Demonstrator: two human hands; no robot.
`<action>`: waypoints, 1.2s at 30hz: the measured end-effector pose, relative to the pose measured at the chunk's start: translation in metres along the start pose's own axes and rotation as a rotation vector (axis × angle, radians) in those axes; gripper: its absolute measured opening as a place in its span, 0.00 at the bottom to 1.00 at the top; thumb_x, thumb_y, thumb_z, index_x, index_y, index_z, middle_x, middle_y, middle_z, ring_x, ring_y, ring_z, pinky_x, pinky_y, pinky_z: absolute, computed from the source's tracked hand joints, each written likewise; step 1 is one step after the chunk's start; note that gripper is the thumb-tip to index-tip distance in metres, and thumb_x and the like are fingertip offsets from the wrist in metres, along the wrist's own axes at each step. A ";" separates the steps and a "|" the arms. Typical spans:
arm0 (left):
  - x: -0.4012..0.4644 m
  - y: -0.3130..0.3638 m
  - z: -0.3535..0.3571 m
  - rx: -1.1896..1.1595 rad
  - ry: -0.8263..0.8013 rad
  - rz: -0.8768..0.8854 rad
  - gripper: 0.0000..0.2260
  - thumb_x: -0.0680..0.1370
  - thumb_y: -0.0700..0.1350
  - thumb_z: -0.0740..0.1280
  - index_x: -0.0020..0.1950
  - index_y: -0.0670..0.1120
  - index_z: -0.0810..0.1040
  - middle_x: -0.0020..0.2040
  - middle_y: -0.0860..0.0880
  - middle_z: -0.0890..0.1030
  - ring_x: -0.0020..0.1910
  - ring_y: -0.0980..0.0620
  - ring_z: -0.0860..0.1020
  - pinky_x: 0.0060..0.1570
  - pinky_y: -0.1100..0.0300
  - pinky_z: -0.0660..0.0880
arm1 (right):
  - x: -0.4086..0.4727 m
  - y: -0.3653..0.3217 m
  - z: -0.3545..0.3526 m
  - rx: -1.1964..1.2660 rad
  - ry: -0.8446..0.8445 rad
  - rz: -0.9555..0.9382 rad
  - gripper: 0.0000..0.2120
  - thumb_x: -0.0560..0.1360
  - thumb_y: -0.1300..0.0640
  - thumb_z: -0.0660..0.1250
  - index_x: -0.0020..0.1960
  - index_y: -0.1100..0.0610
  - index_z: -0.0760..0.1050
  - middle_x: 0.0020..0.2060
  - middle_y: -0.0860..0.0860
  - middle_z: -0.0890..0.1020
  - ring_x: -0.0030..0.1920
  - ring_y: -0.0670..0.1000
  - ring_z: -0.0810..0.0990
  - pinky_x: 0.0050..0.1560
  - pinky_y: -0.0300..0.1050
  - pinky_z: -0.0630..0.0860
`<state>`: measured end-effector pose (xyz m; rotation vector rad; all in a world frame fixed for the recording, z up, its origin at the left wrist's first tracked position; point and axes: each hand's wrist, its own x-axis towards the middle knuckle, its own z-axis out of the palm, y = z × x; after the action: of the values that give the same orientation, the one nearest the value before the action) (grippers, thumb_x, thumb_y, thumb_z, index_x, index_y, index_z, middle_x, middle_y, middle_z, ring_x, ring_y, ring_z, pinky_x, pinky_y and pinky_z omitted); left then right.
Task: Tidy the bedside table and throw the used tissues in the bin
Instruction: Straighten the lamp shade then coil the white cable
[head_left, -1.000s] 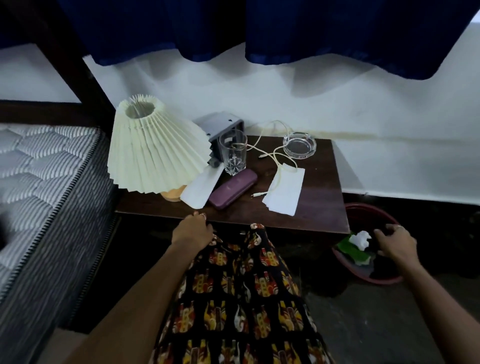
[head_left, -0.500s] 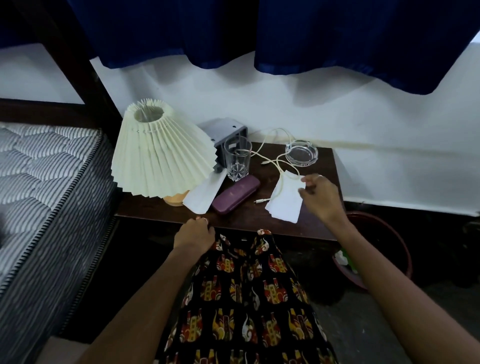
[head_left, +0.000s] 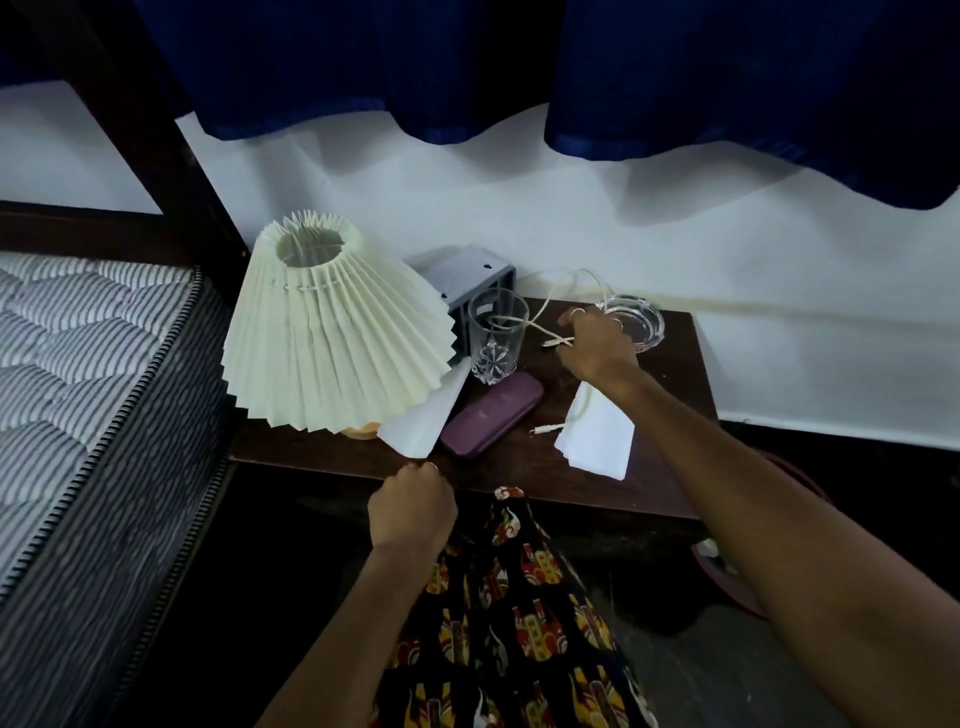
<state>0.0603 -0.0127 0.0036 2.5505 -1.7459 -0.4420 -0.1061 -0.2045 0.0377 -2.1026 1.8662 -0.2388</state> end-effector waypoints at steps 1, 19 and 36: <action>0.001 0.001 0.000 0.014 -0.001 0.003 0.11 0.80 0.47 0.56 0.50 0.43 0.76 0.51 0.46 0.79 0.51 0.46 0.78 0.41 0.57 0.69 | 0.006 -0.001 0.003 -0.057 -0.032 0.006 0.22 0.73 0.56 0.67 0.67 0.53 0.70 0.65 0.56 0.71 0.67 0.61 0.69 0.66 0.58 0.66; 0.004 -0.002 -0.002 0.156 0.035 0.068 0.15 0.82 0.51 0.52 0.51 0.46 0.76 0.50 0.49 0.80 0.49 0.49 0.80 0.38 0.60 0.69 | 0.043 0.010 0.044 -0.428 0.013 -0.259 0.16 0.75 0.68 0.60 0.62 0.60 0.71 0.58 0.59 0.76 0.63 0.60 0.71 0.58 0.54 0.72; -0.001 0.002 -0.008 0.083 -0.035 0.034 0.14 0.81 0.50 0.53 0.53 0.44 0.75 0.52 0.47 0.79 0.52 0.47 0.79 0.45 0.55 0.72 | 0.037 0.002 -0.034 0.488 0.428 -0.187 0.14 0.70 0.75 0.57 0.50 0.64 0.73 0.46 0.60 0.79 0.48 0.57 0.77 0.47 0.44 0.71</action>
<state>0.0601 -0.0141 0.0123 2.5795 -1.8547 -0.4238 -0.1145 -0.2459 0.0659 -1.9709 1.5867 -1.1409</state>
